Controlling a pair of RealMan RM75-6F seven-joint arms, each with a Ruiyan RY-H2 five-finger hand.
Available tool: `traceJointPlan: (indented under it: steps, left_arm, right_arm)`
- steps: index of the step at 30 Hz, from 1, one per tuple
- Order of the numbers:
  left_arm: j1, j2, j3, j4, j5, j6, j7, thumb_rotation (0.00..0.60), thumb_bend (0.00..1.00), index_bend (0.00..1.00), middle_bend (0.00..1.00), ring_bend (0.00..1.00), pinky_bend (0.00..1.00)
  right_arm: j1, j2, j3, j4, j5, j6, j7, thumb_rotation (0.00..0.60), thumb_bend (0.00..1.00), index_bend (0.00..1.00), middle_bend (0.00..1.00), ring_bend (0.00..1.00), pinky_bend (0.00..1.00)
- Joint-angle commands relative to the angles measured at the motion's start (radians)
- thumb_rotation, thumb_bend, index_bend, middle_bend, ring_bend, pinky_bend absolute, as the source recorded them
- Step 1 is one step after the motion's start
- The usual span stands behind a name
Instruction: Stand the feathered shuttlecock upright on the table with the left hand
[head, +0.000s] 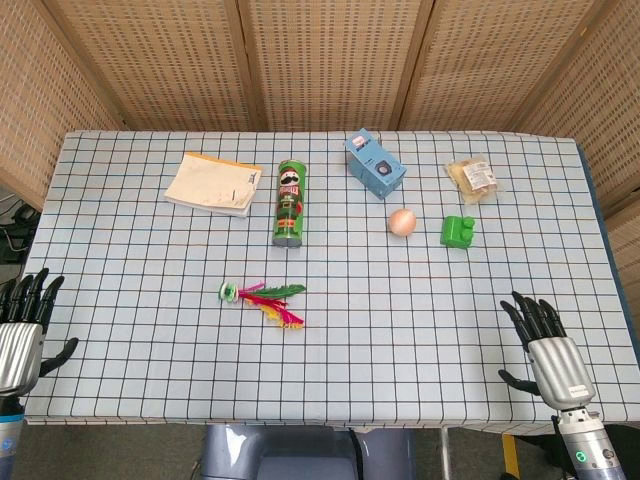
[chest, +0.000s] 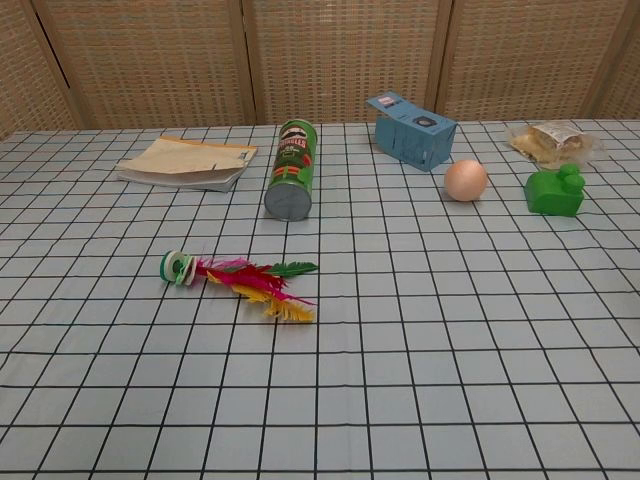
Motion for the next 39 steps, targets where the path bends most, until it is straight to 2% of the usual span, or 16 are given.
traceJointPlan:
  steps: [1, 30, 35, 39]
  left_arm:
    - [0.001, -0.001, -0.001, 0.002, 0.0, -0.002, 0.0, 0.6, 0.23, 0.07, 0.0, 0.0, 0.0]
    - [-0.007, 0.006, 0.003, -0.021, 0.002, -0.039, 0.01, 0.6, 0.23, 0.06, 0.0, 0.0, 0.0]
    - [-0.034, 0.023, 0.005, -0.056, 0.018, -0.079, 0.022, 0.6, 0.23, 0.06, 0.0, 0.0, 0.0]
    - [-0.098, 0.052, -0.001, -0.115, 0.049, -0.16, 0.074, 0.6, 0.24, 0.08, 0.0, 0.0, 0.0]
  right_arm:
    - [0.001, -0.002, 0.0, 0.003, -0.002, 0.002, 0.002, 0.6, 0.04, 0.08, 0.0, 0.0, 0.03]
    - [-0.007, 0.017, 0.006, -0.004, 0.004, 0.02, 0.039, 0.6, 0.04, 0.1, 0.0, 0.0, 0.03]
    - [-0.007, 0.018, 0.009, -0.006, 0.01, 0.018, 0.041, 0.6, 0.04, 0.1, 0.0, 0.0, 0.03]
    - [-0.009, 0.021, 0.012, -0.008, 0.011, 0.024, 0.048, 0.6, 0.04, 0.1, 0.0, 0.0, 0.03]
